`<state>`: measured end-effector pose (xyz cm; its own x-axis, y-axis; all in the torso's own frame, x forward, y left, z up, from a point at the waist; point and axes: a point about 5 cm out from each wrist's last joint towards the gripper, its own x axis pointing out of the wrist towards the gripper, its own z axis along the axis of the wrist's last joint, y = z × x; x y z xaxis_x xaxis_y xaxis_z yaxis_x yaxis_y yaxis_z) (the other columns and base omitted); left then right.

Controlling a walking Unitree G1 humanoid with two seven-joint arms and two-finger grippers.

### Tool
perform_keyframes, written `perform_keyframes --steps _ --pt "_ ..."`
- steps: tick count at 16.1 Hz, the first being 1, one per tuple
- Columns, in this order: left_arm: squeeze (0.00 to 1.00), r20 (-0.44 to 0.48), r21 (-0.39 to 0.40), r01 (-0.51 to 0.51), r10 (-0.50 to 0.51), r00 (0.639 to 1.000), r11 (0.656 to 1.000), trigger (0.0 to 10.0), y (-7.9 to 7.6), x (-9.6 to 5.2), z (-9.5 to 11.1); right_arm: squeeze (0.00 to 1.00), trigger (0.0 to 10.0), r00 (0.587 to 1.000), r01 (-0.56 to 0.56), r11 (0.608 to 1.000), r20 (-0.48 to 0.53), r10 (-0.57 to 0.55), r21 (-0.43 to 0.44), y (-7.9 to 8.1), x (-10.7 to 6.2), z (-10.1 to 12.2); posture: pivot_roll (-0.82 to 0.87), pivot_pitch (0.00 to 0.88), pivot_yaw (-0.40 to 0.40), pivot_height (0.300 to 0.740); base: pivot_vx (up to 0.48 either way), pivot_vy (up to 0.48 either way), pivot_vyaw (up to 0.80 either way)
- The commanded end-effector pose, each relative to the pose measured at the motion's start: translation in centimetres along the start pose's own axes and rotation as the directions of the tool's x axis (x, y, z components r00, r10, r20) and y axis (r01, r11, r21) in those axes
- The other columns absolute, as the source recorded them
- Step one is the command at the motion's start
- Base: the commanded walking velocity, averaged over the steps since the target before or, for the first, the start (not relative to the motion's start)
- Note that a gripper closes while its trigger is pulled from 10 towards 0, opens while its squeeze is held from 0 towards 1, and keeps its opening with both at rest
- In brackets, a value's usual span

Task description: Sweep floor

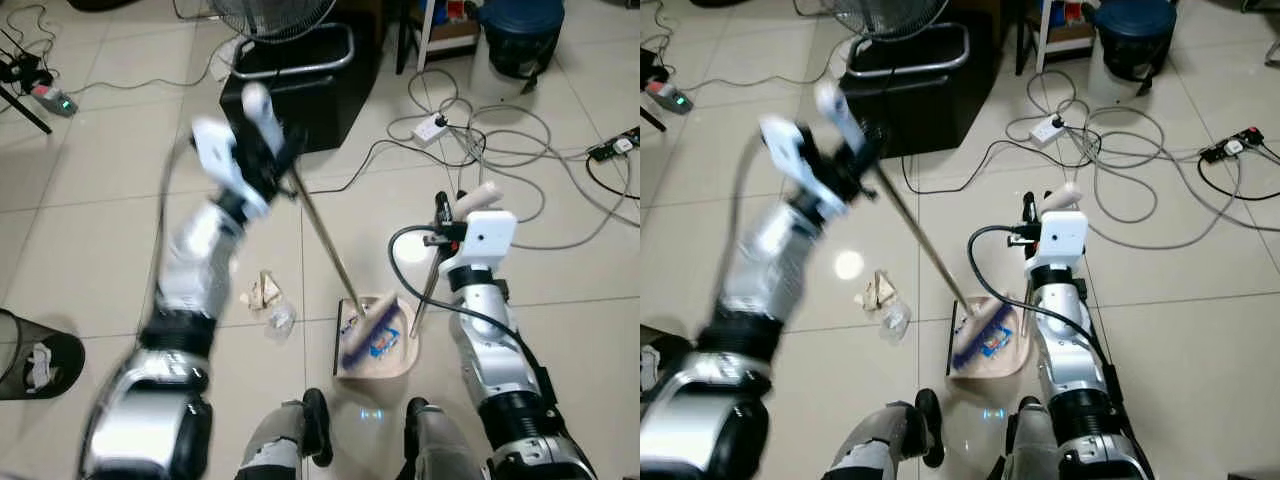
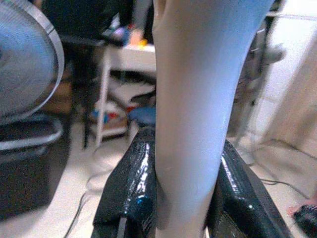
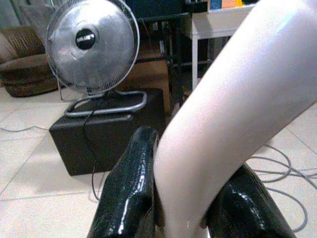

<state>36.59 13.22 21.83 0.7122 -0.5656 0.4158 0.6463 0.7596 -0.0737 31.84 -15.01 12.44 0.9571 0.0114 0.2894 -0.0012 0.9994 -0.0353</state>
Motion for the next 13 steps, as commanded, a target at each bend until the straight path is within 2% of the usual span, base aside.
perform_keyframes --steps 1,2,4,5,7,8,9,10,11,12,13 --pt "0.00 0.126 0.045 0.062 -0.067 0.990 0.997 10.0 0.5 0.7 3.9 0.00 10.0 1.000 0.011 0.999 -0.007 -0.010 0.031 -0.3 -0.4 0.1 0.00 0.177 0.156 0.740 0.000 0.000 0.00" --pt "0.00 0.142 0.098 0.081 -0.094 0.985 0.992 10.0 1.1 0.8 5.4 0.00 10.0 1.000 0.017 0.999 -0.009 -0.016 0.041 -0.6 -0.6 0.2 0.00 0.162 0.154 0.740 0.000 0.000 0.00" --pt "0.00 0.151 0.198 0.031 -0.062 0.987 0.980 10.0 2.5 0.5 6.9 0.00 10.0 1.000 0.018 0.998 0.002 -0.018 0.055 -0.9 -0.6 1.0 0.00 0.150 0.152 0.740 0.000 0.000 0.00" --pt "0.00 0.166 0.308 -0.126 0.077 0.983 0.943 10.0 4.5 -0.2 8.1 0.00 10.0 0.999 0.033 0.995 0.033 -0.036 0.091 -1.3 -0.3 2.7 -0.01 0.135 0.152 0.740 0.000 0.000 0.00" --pt "0.00 0.172 0.361 -0.276 0.227 0.959 0.891 10.0 6.4 -1.2 8.8 0.00 10.0 0.996 0.051 0.990 0.070 -0.060 0.129 -1.7 0.4 4.7 -0.02 0.129 0.156 0.740 0.000 0.000 0.00" --pt "0.00 0.143 0.377 -0.392 0.365 0.920 0.839 10.0 8.1 -2.4 8.9 0.00 10.0 0.988 0.072 0.982 0.119 -0.094 0.176 -2.1 1.1 7.0 -0.02 0.120 0.154 0.740 0.000 0.000 0.80" --pt "0.00 0.127 0.396 -0.437 0.423 0.897 0.808 10.0 8.8 -3.3 8.7 0.00 10.0 0.984 0.074 0.979 0.147 -0.103 0.192 -2.1 1.4 8.3 -0.02 0.113 0.150 0.740 0.000 0.000 0.80" --pt "0.00 0.124 0.440 -0.499 0.500 0.857 0.747 10.0 9.6 -5.2 7.9 0.00 10.0 0.975 0.065 0.973 0.194 -0.109 0.222 -2.0 2.1 10.5 -0.02 0.110 0.149 0.740 0.000 0.000 0.80" --pt "0.00 0.118 0.459 -0.518 0.528 0.841 0.722 10.0 9.9 -6.1 7.5 0.00 10.0 0.972 0.057 0.971 0.209 -0.108 0.234 -1.9 2.3 11.1 -0.02 0.102 0.141 0.740 0.000 0.000 0.80" --pt "0.00 0.094 0.514 -0.568 0.616 0.782 0.642 10.0 10.5 -9.1 5.7 0.00 10.0 0.968 0.020 0.965 0.236 -0.084 0.263 -1.4 3.0 12.8 -0.03 0.095 0.129 0.740 0.000 0.000 0.80" --pt "0.00 0.099 0.525 -0.581 0.633 0.768 0.622 10.0 10.6 -9.8 5.4 0.00 10.0 0.968 0.010 0.964 0.238 -0.075 0.265 -1.3 3.1 13.2 -0.03 0.094 0.127 0.740 0.000 0.000 0.80"
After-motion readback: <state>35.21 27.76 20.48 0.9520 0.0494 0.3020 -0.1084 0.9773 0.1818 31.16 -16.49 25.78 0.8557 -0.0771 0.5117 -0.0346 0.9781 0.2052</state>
